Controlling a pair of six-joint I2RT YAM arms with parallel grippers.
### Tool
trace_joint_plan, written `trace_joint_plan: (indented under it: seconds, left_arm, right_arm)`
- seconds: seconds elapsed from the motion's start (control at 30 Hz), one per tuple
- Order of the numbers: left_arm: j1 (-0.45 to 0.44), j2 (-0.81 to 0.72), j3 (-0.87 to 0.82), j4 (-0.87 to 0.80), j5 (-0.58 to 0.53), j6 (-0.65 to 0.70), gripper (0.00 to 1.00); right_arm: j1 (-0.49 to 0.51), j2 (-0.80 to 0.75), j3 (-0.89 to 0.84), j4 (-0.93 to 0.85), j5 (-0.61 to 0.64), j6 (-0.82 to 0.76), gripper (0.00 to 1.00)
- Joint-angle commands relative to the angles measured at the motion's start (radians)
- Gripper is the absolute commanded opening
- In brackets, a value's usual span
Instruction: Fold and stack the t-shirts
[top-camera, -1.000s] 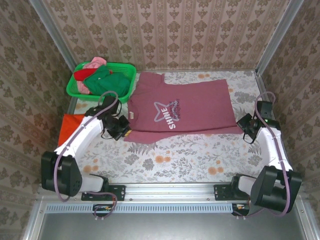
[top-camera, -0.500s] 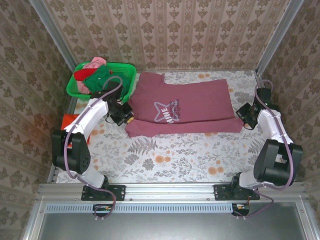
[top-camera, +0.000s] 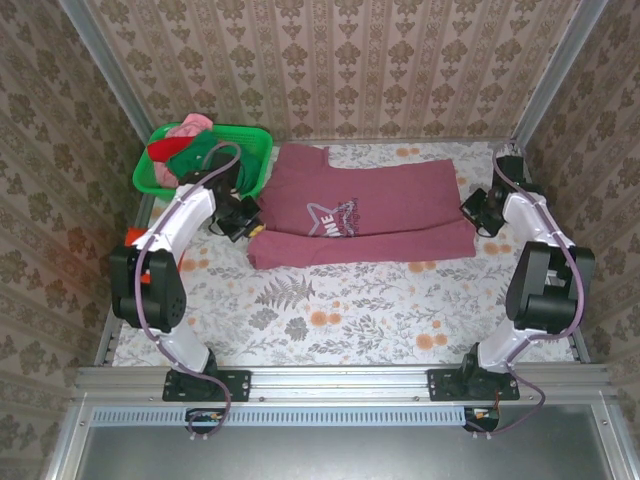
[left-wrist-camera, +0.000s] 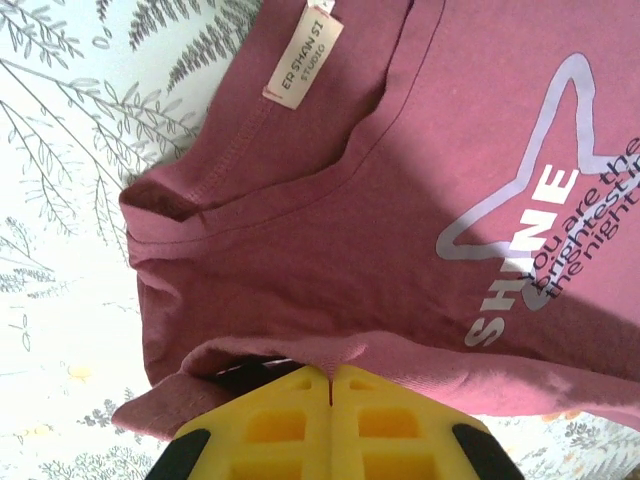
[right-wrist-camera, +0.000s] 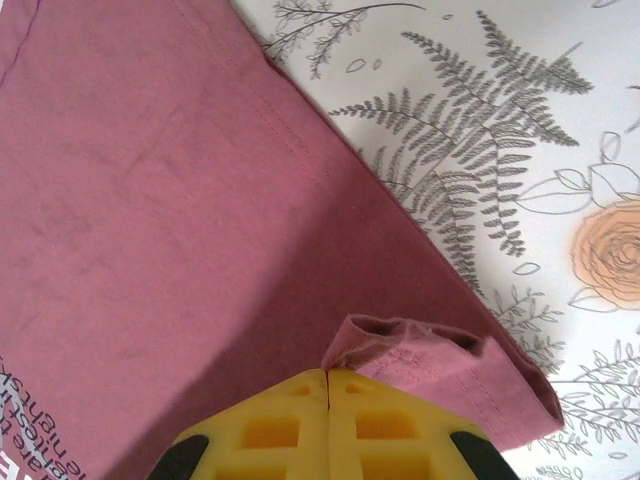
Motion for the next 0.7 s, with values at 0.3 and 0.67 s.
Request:
trace_joint_plan:
  seconds: [0.3, 0.67]
  left_arm:
    - [0.02, 0.155, 0.19, -0.056, -0.003, 0.066, 0.0]
    - [0.027, 0.284, 0.33, -0.082, 0.003, 0.089, 0.0]
  right_arm:
    - [0.02, 0.132, 0.131, -0.054, 0.031, -0.043, 0.0]
    - [0.024, 0.224, 0.205, -0.069, 0.024, -0.044, 0.0]
